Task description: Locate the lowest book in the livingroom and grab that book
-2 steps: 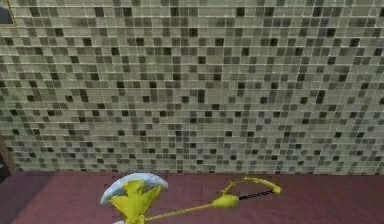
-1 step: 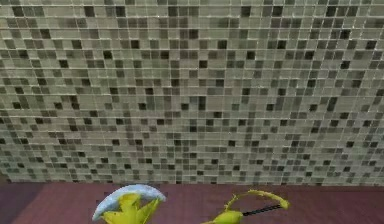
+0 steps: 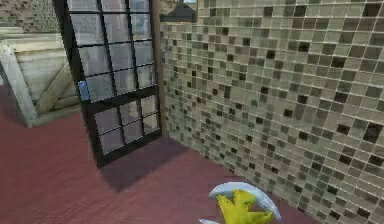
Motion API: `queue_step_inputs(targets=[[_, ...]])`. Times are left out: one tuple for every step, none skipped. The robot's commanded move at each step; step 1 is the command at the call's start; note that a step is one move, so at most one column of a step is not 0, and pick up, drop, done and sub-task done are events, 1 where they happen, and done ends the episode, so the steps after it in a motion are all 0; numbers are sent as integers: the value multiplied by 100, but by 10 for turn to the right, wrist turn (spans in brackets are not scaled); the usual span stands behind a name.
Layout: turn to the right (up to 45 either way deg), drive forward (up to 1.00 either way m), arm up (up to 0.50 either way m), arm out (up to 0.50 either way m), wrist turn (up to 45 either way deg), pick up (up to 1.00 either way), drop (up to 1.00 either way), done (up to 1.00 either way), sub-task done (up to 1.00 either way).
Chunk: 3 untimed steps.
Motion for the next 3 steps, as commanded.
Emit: queue_step_inputs(targets=[[0, 55, 0, 0, 0, 0, 0, 0, 0], [-300, 0, 0, 0, 0, 0, 0, 0, 0], [0, 5, 0, 0, 0, 0, 0, 0, 0]])
